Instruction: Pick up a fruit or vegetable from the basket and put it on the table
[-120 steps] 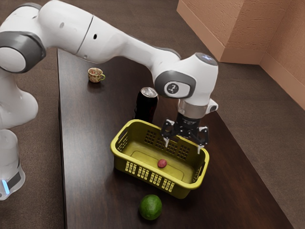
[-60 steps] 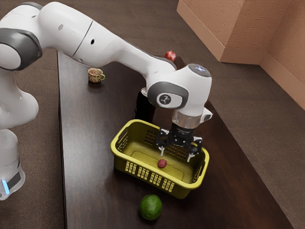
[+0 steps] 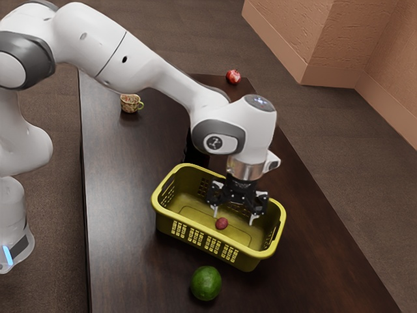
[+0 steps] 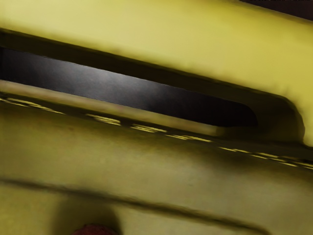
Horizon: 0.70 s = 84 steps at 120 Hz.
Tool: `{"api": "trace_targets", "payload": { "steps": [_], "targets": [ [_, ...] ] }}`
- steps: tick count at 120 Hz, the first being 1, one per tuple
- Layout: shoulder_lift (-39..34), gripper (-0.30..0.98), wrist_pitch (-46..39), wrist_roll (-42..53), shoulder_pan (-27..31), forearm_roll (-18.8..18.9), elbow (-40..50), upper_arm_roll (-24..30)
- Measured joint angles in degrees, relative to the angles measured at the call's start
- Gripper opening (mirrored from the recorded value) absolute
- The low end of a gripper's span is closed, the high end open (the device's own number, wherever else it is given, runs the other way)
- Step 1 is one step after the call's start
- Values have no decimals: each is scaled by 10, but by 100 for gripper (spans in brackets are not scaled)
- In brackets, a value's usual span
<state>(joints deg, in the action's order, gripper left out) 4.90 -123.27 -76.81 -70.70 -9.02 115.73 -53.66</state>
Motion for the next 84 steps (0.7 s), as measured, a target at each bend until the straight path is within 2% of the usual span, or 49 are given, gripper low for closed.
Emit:
{"api": "trace_targets", "payload": {
  "steps": [84],
  "targets": [
    [-5, 68, -18, 10, 0, 7, 21, 3]
  ]
}}
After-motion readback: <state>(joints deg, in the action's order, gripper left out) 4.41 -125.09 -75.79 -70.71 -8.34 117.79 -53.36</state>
